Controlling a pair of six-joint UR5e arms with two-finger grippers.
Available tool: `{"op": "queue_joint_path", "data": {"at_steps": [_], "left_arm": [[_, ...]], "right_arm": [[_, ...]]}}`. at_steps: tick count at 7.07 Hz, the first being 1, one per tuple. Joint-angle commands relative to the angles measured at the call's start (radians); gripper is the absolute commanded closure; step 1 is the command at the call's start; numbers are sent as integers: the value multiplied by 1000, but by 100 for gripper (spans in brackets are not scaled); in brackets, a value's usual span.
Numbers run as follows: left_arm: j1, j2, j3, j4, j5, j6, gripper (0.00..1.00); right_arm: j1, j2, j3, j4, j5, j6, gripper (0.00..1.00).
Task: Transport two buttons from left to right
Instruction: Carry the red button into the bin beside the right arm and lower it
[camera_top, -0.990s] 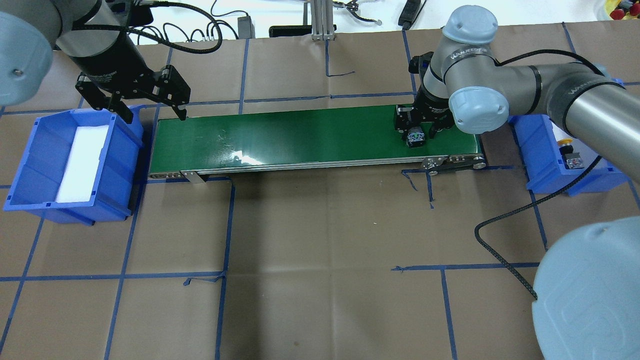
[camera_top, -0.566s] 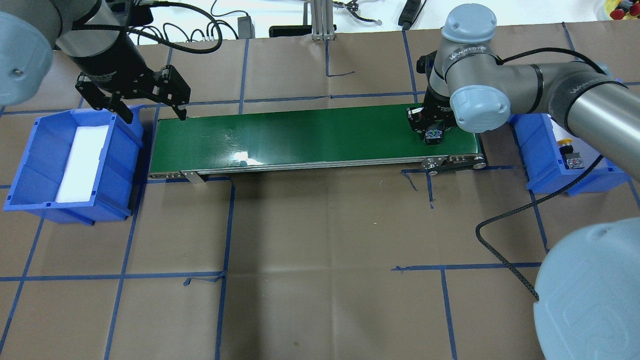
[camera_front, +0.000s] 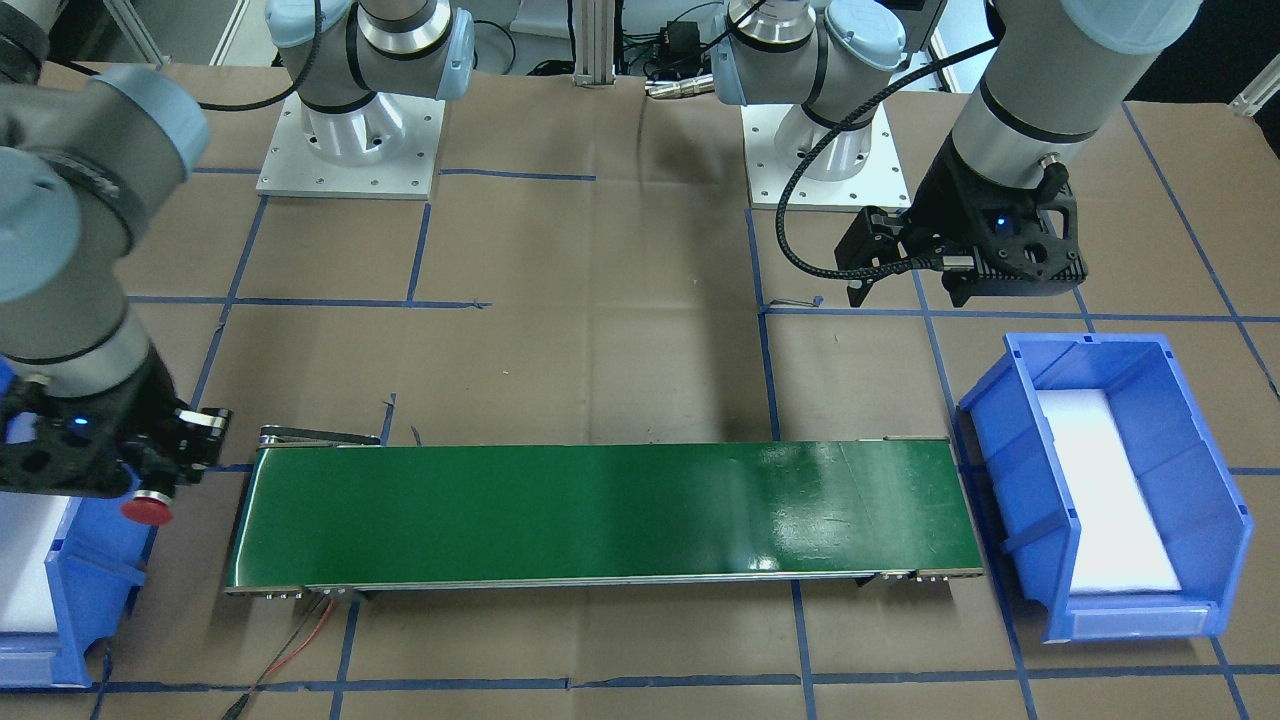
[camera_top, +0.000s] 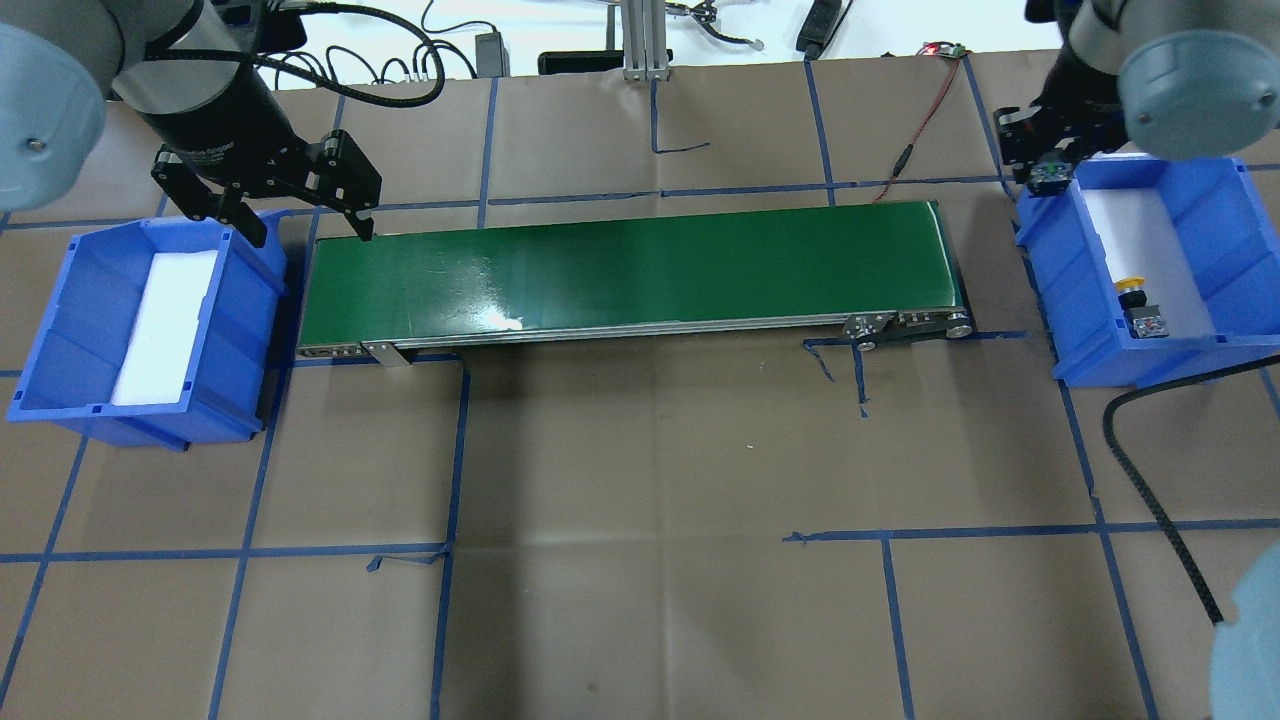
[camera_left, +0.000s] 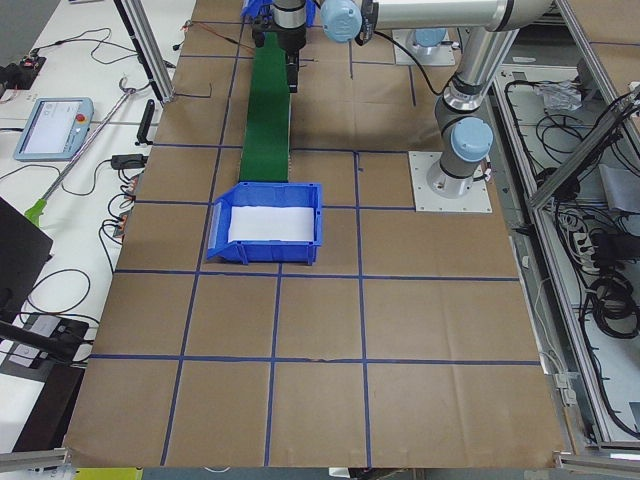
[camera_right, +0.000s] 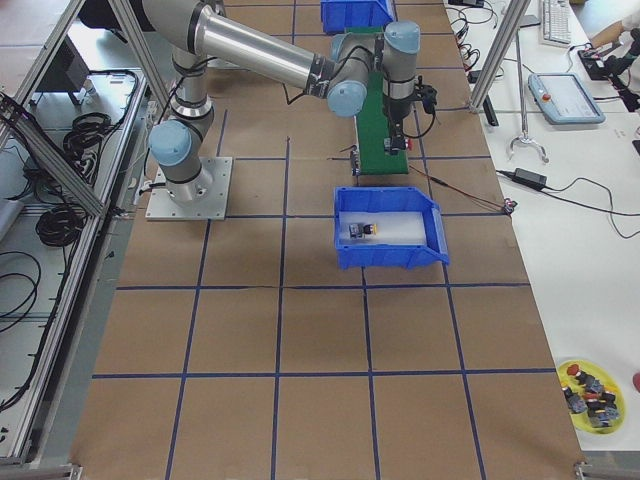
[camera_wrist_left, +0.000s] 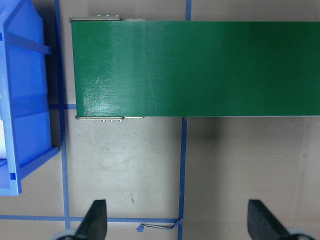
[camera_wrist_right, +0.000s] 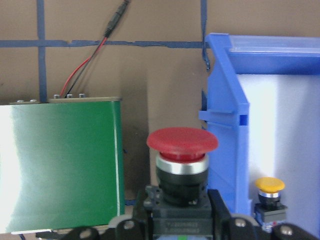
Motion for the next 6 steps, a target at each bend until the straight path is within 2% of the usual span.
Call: {"op": "queue_joint_path", "data": {"at_steps": [1, 3, 6], "left_arm": [[0, 0, -1, 0, 0, -1, 1], [0, 1, -1, 0, 1, 1, 1], [0, 0, -1, 0, 0, -2, 1]], "right_arm": [[-154, 95, -127, 53, 67, -252, 97], [-201, 231, -181, 8, 59, -326, 97], [-202, 287, -142, -31, 30, -318, 97]]}}
